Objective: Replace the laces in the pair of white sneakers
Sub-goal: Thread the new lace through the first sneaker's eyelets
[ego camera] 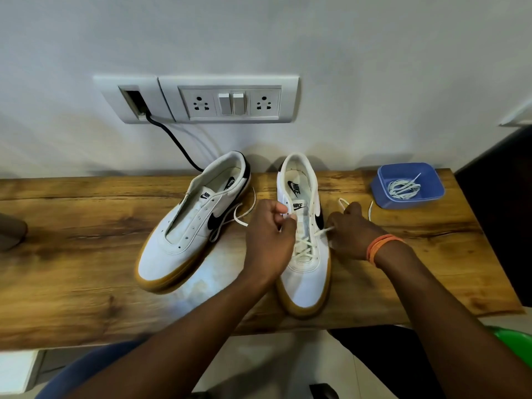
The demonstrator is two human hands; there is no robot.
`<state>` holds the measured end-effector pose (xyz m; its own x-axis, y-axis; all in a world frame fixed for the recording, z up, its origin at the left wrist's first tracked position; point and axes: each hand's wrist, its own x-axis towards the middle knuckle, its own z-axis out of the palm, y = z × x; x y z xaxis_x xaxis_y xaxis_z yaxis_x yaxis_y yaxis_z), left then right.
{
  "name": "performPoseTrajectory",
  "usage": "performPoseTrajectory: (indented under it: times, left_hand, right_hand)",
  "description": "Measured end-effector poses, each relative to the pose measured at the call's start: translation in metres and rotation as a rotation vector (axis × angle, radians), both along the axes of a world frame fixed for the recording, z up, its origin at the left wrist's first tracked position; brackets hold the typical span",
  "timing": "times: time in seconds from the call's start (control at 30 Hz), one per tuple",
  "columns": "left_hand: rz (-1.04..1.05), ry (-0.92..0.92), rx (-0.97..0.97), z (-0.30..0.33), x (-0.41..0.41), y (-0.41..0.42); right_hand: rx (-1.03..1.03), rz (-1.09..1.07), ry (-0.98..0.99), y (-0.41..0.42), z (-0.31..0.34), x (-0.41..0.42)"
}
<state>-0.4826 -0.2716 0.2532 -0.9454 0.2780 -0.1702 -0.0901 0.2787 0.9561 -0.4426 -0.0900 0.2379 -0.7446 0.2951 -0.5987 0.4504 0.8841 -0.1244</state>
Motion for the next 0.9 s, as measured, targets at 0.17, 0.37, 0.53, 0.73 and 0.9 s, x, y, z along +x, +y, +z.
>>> performPoseTrajectory:
  times: [0.17, 0.37, 0.53, 0.73, 0.9]
  left_hand:
    - [-0.31, 0.307, -0.106, -0.012, 0.005, -0.003]
    - [-0.586, 0.207, -0.019, -0.005, 0.012, 0.002]
    - [-0.721, 0.143, -0.058, -0.002, 0.017, 0.004]
    - [-1.129, 0.379, -0.281, -0.009, 0.047, -0.001]
    - [-1.105, 0.27, -0.333, -0.019, 0.038, 0.001]
  right_hand:
    - [-0.217, -0.07, 0.097, 0.011, 0.026, 0.003]
    - [-0.907, -0.333, 0.39, 0.017, 0.089, 0.008]
    - [-1.232, -0.545, 0.623, 0.036, 0.096, 0.011]
    - [-1.352, -0.734, 0.859, 0.059, 0.103, 0.012]
    - [-1.259, -0.757, 0.871, 0.054, 0.098, 0.011]
